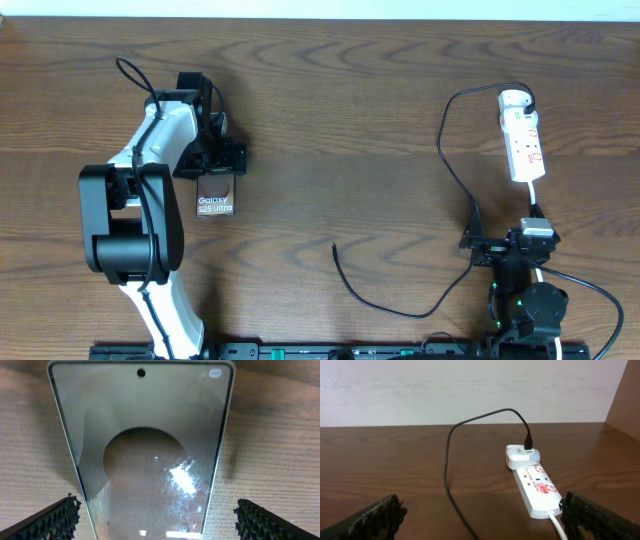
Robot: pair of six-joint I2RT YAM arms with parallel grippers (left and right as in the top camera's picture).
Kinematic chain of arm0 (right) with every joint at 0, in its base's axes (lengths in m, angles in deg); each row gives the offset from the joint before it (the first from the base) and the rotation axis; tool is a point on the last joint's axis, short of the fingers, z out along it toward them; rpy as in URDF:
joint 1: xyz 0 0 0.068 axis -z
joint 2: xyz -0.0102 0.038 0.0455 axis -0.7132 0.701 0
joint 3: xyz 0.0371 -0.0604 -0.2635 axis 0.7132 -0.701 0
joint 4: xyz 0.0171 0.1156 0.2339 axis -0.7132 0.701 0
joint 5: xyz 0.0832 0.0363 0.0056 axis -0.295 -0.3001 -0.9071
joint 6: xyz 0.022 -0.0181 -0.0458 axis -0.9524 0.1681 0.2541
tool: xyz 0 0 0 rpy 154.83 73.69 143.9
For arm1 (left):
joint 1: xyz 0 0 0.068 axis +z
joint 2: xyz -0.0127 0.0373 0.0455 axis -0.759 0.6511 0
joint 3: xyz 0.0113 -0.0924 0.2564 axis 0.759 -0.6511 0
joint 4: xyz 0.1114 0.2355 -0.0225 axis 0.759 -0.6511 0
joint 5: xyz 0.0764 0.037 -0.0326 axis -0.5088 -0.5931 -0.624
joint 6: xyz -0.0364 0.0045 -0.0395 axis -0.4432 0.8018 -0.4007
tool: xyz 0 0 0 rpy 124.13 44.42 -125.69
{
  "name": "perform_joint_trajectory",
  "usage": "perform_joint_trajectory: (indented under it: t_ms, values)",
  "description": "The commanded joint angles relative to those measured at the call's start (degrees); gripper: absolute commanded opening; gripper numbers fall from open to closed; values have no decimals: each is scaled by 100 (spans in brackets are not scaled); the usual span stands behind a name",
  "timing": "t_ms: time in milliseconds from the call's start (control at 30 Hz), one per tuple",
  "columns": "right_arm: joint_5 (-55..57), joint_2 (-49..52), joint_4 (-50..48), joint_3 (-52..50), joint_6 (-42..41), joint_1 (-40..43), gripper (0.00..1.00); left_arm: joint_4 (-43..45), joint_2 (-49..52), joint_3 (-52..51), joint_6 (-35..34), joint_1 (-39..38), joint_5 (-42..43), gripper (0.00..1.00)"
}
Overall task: Plug charger to phone and switch on socket
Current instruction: 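Lower the left gripper and straddle the phone's long edges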
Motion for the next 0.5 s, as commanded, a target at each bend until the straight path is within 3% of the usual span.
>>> perform_joint_trajectory:
  t_ms: [0, 467]
  values:
    - [48, -31, 28, -2, -76, 28, 99, 157, 7, -72, 144, -15, 26, 98]
    - [48, -31, 28, -2, -76, 28, 99, 293, 7, -306, 140, -15, 31, 98]
